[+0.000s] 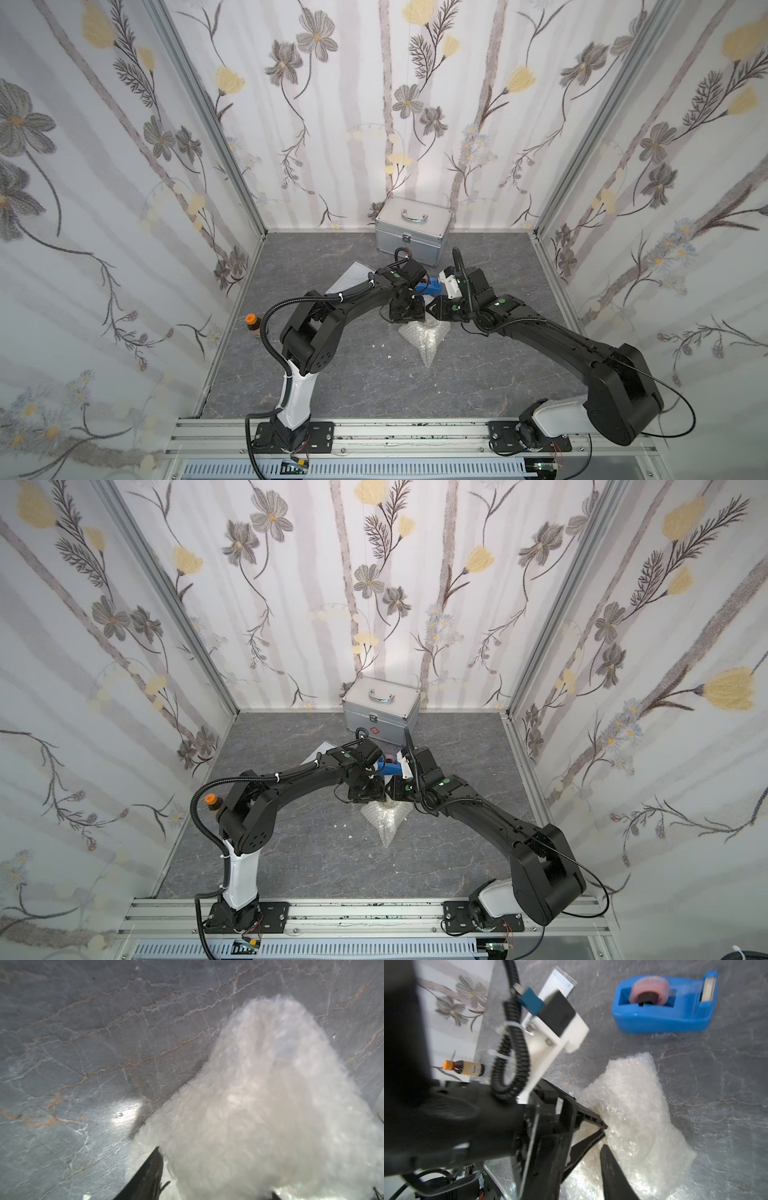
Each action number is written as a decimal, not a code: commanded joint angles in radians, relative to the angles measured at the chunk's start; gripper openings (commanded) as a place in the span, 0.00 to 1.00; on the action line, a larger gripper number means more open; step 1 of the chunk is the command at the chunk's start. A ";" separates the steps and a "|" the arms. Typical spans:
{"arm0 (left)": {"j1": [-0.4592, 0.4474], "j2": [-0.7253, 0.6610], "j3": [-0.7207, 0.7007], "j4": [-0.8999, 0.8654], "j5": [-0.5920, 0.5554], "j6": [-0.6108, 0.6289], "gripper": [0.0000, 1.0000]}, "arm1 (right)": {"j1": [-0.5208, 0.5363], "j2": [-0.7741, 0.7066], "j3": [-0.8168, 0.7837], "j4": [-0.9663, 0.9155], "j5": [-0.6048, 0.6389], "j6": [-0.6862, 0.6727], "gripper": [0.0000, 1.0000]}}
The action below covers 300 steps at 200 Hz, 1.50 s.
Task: Wrap mugs in bubble wrap
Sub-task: Wrap the mug in bubble wrap, then move the Tape Cutter to the center of the board.
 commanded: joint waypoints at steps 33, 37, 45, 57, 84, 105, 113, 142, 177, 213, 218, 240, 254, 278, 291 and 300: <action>0.000 0.013 0.009 -0.015 -0.014 0.011 0.55 | -0.147 0.056 0.114 0.059 0.010 -0.066 0.73; 0.000 0.013 0.010 -0.015 -0.013 0.011 0.55 | -0.157 0.067 0.134 0.056 0.009 -0.080 0.74; 0.000 0.012 0.010 -0.016 -0.014 0.011 0.55 | -0.173 0.128 0.174 0.052 0.014 -0.110 0.77; 0.000 0.012 0.010 -0.017 -0.015 0.012 0.55 | -0.186 0.187 0.236 0.043 0.037 -0.156 0.81; 0.001 0.016 0.021 -0.025 -0.013 0.016 0.55 | -0.193 0.356 0.439 -0.053 0.066 -0.300 0.88; 0.002 0.021 0.029 -0.033 -0.012 0.021 0.55 | -0.188 0.456 0.571 -0.121 0.112 -0.436 0.99; 0.002 0.022 0.032 -0.035 -0.012 0.023 0.55 | -0.184 0.485 0.606 -0.132 0.128 -0.485 1.00; 0.003 0.031 0.042 -0.043 -0.010 0.026 0.55 | -0.174 0.594 0.741 -0.219 0.139 -0.655 1.00; 0.006 0.034 0.045 -0.050 -0.008 0.026 0.55 | -0.158 0.689 0.842 -0.308 0.079 -0.782 1.00; 0.012 0.028 0.042 -0.056 -0.009 0.025 0.54 | -0.156 0.778 0.893 -0.380 0.004 -0.865 1.00; 0.012 0.028 0.042 -0.056 -0.010 0.026 0.54 | -0.156 0.788 0.899 -0.381 0.004 -0.872 1.00; 0.012 0.029 0.040 -0.056 -0.006 0.026 0.54 | -0.153 0.829 0.928 -0.394 -0.006 -0.905 1.00; 0.014 0.029 0.042 -0.057 -0.006 0.026 0.54 | -0.149 0.847 0.941 -0.401 -0.018 -0.926 1.00; 0.017 0.031 0.043 -0.061 -0.007 0.025 0.54 | -0.137 0.866 0.945 -0.393 -0.018 -0.965 1.00; 0.018 0.031 0.045 -0.062 -0.008 0.025 0.54 | -0.132 0.887 0.960 -0.396 -0.002 -0.972 1.00; 0.019 0.032 0.048 -0.064 -0.008 0.024 0.54 | -0.132 0.907 0.980 -0.408 0.006 -0.976 1.00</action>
